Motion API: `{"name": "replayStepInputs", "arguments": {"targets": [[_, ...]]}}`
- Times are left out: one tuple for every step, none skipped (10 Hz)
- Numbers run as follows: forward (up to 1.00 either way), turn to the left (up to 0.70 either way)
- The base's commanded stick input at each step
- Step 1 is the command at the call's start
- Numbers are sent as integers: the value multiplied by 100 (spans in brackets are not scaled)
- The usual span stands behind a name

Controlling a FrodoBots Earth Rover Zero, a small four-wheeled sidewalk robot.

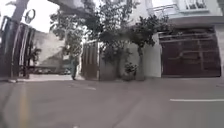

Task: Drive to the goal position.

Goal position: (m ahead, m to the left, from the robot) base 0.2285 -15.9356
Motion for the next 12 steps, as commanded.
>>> {"name": "replayStepInputs", "arguments": {"targets": [[100, -40], [100, -40], [100, -40], [100, -40], [100, -40], [100, -40], [100, -40], [100, -40], [100, -40], [100, -40], [100, -40], [100, -40]]}}
